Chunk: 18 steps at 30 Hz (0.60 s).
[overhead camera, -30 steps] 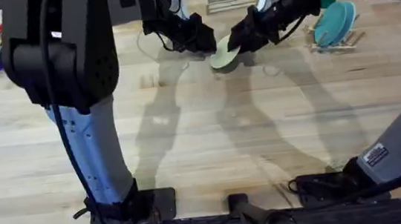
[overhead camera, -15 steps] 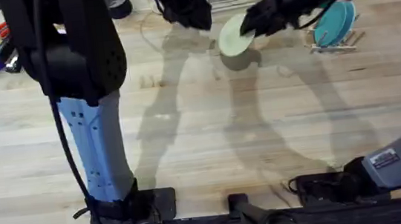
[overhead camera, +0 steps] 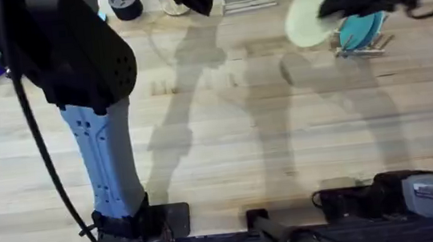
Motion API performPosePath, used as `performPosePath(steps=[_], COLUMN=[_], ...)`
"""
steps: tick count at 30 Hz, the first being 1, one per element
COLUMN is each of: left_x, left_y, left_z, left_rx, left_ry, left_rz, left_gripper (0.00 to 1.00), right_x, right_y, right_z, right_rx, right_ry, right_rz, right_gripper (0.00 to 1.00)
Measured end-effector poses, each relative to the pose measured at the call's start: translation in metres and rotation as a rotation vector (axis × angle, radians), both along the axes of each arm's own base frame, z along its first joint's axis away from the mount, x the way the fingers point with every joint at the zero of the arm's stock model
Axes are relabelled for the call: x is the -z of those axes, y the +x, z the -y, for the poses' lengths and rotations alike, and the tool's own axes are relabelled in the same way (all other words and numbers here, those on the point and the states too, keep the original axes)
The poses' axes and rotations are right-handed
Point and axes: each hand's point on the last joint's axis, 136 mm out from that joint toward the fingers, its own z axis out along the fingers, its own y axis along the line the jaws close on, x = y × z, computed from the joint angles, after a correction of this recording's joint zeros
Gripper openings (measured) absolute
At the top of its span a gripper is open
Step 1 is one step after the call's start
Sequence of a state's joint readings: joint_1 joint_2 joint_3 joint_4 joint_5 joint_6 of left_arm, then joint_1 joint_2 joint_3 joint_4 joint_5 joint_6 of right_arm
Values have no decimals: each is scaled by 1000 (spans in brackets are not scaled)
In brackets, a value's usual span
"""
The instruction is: Pick up the plates from the table one by one and place each into a slot on the dish rack.
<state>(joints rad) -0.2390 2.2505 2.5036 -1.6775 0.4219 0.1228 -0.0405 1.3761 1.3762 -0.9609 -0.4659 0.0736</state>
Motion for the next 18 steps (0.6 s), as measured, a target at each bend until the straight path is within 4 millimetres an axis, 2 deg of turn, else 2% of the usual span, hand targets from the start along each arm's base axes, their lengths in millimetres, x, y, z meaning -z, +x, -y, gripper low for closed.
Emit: performPosePath(steps=[5,10,14,18], left_x=[-23,-56,-90,-103], left_y=[0,-14,-48,-95], left_z=[1,1,-2,-17], left_rx=[30,47,63,73], left_ry=[6,43,69,109], left_rz=[86,185,256,263], left_gripper=[40,40,40,42], right_x=[-29,-44,-48,-45], right_y=[-28,-49,-56,-58], right_z=[27,47,56,59], right_rx=[64,123,145,144], right_ry=[-99,-186,-228,-247], right_rz=[88,145,156,145], right_gripper=[31,30,30,30])
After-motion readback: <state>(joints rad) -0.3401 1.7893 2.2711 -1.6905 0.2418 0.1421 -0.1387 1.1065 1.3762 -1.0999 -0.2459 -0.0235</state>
